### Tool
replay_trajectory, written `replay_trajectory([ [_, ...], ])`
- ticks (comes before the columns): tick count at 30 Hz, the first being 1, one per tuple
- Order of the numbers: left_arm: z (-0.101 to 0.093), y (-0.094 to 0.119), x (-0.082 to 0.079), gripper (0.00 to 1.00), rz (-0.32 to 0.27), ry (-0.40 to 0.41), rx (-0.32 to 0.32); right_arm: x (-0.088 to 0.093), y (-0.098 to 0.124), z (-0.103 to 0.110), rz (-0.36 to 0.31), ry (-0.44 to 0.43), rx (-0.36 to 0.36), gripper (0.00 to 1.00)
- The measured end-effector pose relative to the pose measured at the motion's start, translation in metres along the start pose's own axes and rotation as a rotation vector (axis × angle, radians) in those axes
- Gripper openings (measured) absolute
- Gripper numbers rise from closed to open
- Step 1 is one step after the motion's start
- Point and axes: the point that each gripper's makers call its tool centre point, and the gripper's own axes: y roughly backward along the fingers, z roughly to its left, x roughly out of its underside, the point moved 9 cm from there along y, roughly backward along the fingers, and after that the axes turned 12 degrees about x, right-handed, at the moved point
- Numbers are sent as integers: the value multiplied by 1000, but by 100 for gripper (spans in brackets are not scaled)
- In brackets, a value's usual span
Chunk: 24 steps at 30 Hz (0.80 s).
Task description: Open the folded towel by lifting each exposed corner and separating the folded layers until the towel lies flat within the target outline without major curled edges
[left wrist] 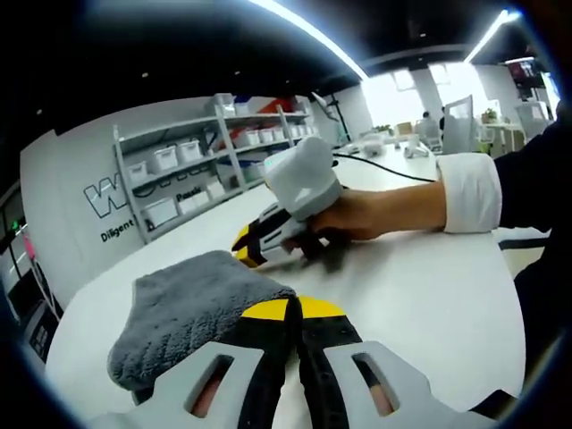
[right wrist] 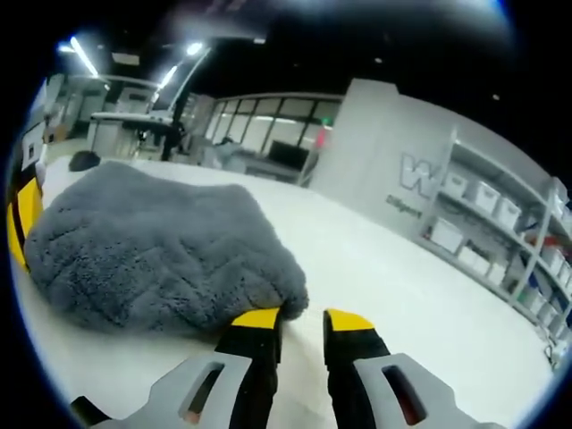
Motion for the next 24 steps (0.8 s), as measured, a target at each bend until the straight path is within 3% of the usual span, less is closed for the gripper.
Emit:
replay_trajectory([
  [24,-5,-8,-4,1,-10,-10,3,-2,-12,-4,-6,-32,5,18],
])
